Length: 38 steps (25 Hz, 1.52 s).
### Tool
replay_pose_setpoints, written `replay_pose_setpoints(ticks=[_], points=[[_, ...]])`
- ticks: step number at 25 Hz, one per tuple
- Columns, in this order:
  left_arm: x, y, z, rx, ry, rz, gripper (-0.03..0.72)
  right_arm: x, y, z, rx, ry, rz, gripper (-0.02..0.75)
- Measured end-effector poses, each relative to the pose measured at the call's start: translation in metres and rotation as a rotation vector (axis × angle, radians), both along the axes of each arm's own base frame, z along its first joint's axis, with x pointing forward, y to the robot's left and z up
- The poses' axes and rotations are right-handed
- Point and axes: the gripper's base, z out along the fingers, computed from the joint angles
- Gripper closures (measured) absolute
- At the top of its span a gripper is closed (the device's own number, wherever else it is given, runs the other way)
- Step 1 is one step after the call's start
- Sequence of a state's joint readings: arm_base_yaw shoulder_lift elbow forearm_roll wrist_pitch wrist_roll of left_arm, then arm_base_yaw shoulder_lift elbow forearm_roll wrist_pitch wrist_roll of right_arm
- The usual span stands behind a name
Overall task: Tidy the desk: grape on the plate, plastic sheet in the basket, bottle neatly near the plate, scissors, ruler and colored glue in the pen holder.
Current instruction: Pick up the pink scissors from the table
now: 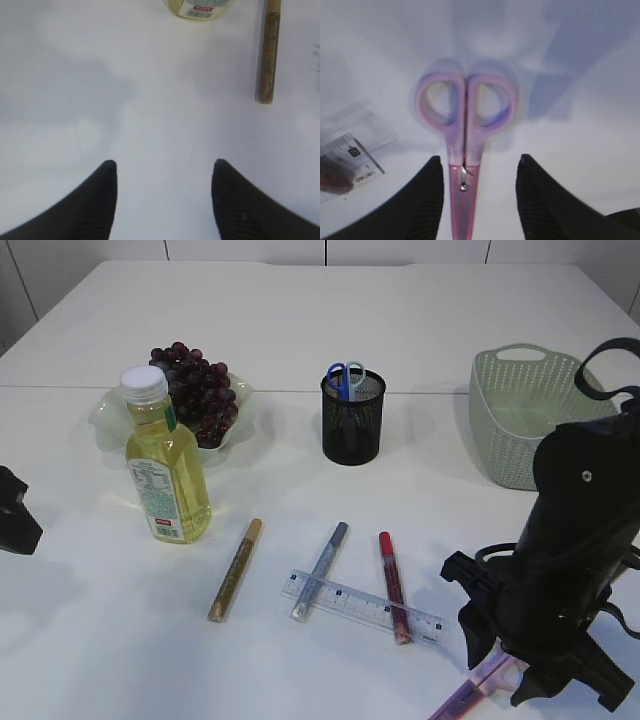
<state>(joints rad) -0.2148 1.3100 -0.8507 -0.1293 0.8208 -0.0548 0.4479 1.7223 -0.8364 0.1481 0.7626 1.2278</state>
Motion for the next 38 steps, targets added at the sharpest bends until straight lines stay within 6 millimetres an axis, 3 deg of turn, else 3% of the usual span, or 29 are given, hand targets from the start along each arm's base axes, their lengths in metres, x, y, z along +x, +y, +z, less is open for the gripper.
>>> replay_pose_setpoints(ticks=[38], points=[[0.0, 0.0, 0.0, -0.001, 0.0, -0.001, 0.253, 0.008, 0.003, -0.019, -0.004, -0.011, -0.023, 0.353]])
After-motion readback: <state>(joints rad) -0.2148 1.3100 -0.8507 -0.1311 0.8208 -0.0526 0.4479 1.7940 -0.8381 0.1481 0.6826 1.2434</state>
